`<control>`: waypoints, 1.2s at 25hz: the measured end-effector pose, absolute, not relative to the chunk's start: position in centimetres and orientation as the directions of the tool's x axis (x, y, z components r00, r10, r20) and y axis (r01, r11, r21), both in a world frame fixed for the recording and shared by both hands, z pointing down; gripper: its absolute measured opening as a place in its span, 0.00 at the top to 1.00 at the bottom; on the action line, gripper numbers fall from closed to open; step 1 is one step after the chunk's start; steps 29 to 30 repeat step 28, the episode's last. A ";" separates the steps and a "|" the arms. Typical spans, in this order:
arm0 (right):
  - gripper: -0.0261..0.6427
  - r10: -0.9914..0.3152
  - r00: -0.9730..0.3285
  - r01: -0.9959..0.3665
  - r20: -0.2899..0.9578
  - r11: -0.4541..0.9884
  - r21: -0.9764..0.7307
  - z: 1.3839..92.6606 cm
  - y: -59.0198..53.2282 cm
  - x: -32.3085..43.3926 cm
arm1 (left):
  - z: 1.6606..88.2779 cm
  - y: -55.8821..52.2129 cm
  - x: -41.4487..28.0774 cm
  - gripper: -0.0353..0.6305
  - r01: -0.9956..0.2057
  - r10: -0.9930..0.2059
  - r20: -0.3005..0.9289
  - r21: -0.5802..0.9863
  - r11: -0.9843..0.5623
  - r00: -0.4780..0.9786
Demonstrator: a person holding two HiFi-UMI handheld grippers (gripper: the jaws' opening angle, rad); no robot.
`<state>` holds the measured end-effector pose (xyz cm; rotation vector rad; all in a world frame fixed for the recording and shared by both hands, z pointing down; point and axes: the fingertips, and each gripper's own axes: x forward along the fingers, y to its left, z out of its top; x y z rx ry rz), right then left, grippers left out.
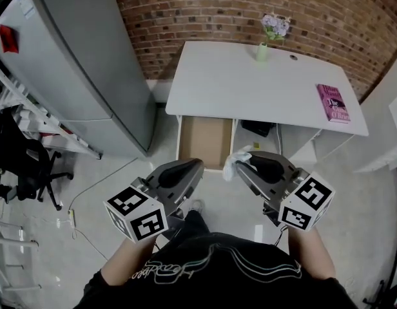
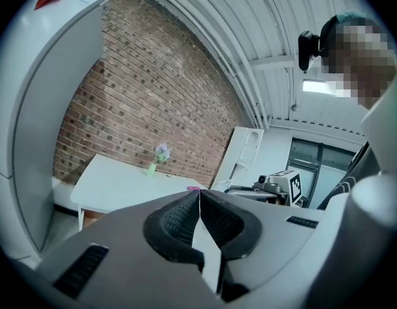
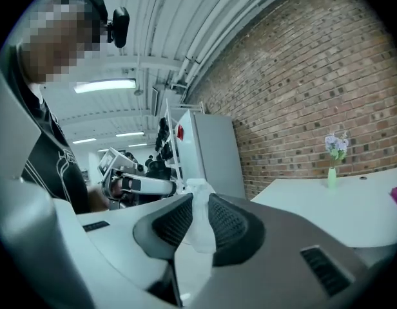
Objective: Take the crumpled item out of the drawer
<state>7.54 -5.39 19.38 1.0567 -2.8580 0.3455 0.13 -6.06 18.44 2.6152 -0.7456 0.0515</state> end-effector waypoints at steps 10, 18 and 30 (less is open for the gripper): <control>0.82 -0.617 -0.785 -0.619 0.057 0.773 -0.141 16.6 0.5 8.5 | 16.0 -0.9 1.4 0.91 -0.503 -0.492 0.120 0.325 -0.801 0.862; 0.82 -0.619 -0.785 -0.617 0.038 0.774 -0.142 15.6 1.5 8.4 | 14.8 0.5 1.5 0.91 -0.505 -0.492 0.123 0.303 -0.808 0.862; 0.82 -0.618 -0.785 -0.617 0.052 0.772 -0.154 15.2 1.7 8.1 | 14.2 1.2 1.1 0.91 -0.508 -0.500 0.114 0.328 -0.797 0.858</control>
